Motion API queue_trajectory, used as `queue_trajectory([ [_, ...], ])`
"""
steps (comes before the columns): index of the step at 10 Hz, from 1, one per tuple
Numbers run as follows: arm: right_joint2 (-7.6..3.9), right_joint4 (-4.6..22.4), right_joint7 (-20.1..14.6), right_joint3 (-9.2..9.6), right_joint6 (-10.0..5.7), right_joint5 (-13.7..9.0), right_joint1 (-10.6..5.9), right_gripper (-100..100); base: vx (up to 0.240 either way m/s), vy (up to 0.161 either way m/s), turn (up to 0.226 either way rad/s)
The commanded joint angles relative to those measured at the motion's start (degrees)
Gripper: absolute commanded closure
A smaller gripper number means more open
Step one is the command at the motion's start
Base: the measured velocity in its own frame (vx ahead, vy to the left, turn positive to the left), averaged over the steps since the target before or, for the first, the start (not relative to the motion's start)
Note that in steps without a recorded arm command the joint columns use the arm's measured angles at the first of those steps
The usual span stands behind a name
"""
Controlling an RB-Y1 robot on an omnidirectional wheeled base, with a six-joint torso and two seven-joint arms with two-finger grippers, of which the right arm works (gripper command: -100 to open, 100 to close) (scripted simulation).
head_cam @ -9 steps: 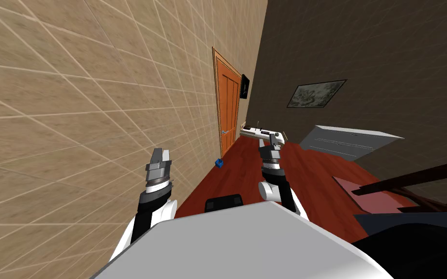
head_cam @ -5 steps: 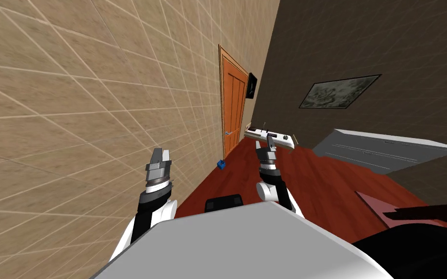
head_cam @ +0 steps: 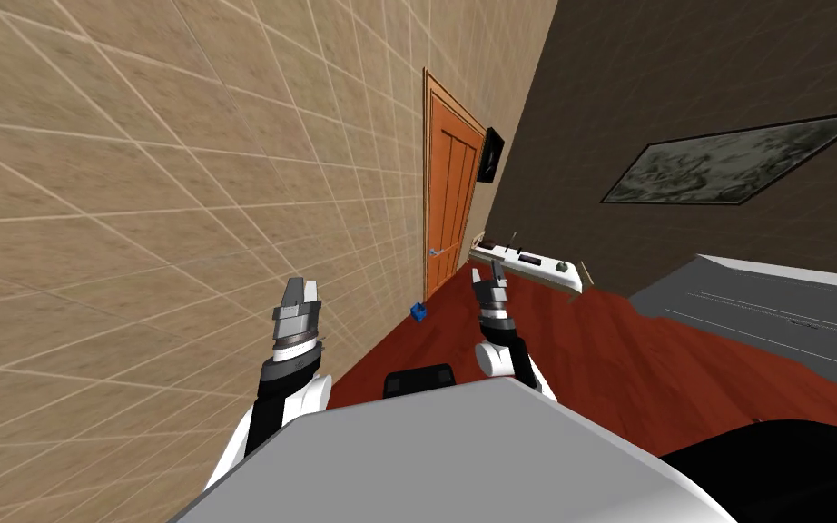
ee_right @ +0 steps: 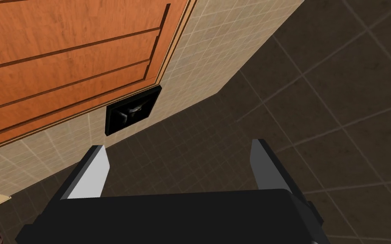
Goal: Pull the door open
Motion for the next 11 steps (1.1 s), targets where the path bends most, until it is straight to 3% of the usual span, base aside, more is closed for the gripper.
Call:
queue_trajectory([
  [1,-0.73,1.74,0.84,1.02,-1.22,-1.72,-0.24,-100,0.100,-0.099,0.202],
  [2,-1.51,3.42,1.59,1.89,-2.16,-3.56,-0.63,-100,0.105,-0.134,0.253],
  [11,-5.21,11.75,5.32,6.25,-6.88,-12.73,-2.56,-100,0.073,-0.101,0.177],
])
